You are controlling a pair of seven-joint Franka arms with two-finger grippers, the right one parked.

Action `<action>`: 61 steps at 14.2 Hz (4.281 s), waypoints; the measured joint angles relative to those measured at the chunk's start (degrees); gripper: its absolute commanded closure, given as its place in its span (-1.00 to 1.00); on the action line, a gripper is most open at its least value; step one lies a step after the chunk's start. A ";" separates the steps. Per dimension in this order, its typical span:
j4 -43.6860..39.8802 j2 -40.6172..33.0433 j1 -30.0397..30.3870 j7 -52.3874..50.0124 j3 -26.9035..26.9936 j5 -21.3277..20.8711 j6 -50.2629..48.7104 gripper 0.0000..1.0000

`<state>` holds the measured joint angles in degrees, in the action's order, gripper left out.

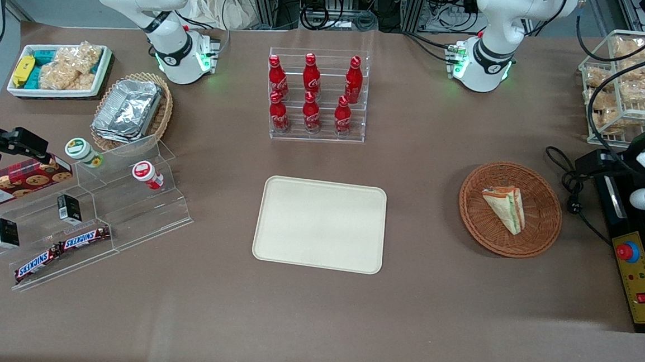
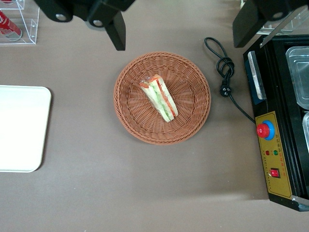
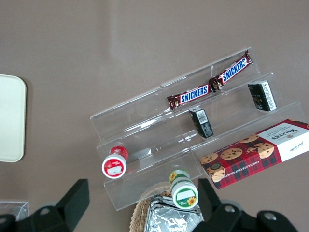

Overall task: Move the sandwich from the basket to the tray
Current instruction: 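Move the left gripper over the sandwich in the wicker basket, then lower the open left gripper around the wrapped sandwich and close it, then lift the sandwich with the left gripper and carry it toward the tray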

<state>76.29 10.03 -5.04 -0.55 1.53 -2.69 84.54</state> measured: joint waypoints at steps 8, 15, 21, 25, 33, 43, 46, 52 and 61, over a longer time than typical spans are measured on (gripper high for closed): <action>0.21 0.54 0.27 0.07 0.20 -0.02 -0.24 -0.98; 13.16 1.51 2.33 0.20 0.34 -0.01 3.17 -0.98; 30.82 1.51 3.18 -6.48 0.36 0.06 20.98 -0.97; 39.34 2.13 3.11 -16.06 -0.09 0.06 33.47 -0.95; 45.81 5.46 3.11 -24.49 -0.25 0.08 45.69 -0.95; 50.03 6.17 3.20 -25.32 0.02 0.24 51.67 1.00; 49.64 5.64 3.13 -25.32 -0.27 0.24 51.56 1.00; 33.18 2.47 0.79 -27.07 -0.77 0.24 31.60 1.00; 14.21 7.62 -2.16 -27.61 -10.78 -0.83 14.73 1.00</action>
<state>90.50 17.65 -7.20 -28.16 -9.25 -3.52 99.27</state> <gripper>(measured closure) 0.846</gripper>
